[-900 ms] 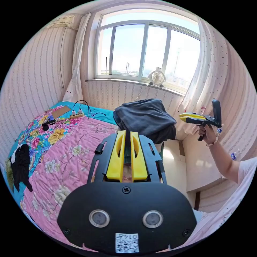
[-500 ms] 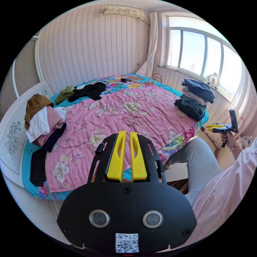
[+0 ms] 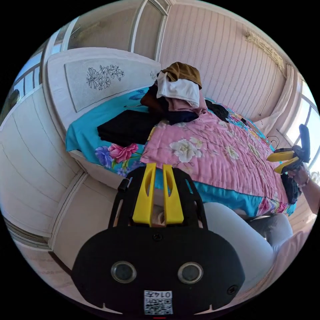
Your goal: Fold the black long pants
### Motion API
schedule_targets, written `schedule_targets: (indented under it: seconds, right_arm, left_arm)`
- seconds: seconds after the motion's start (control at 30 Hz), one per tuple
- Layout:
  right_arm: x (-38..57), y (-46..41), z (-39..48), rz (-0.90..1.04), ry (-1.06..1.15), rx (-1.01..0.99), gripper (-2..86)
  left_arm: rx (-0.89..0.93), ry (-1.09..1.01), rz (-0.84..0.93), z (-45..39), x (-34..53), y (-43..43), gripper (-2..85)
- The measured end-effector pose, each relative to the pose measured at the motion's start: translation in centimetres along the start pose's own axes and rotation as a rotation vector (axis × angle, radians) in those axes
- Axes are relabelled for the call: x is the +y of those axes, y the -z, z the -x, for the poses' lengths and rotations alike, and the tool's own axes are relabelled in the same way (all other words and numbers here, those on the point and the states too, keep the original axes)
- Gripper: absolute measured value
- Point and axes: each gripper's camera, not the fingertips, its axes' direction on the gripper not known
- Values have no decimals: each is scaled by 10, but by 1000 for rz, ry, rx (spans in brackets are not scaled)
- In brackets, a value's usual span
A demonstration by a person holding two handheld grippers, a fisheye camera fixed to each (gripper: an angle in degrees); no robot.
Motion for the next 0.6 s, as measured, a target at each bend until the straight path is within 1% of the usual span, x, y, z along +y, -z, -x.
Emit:
schedule_targets:
  seconds: [0.13,0.2,0.33,0.47,0.6]
  right_arm:
    - [-94,-85,-1,78,131,-14,106]
    - [-148,-146,-3,122,170,-19,113]
    - [-214,-225,-17,175,118,-82,132]
    - [-267,-293,-24,224,133,5,130]
    - [-298,-343,-35,209,101,27,145]
  left_arm:
    - [-18,101,-2,57,-37,-13,49]
    - [-31,128,28,86,-63,-29,51]
    - [-70,163,86,125,-100,-51,68]
    - [-78,200,65,160,-136,-52,72]
    - [-81,198,113,182,-164,-51,55]
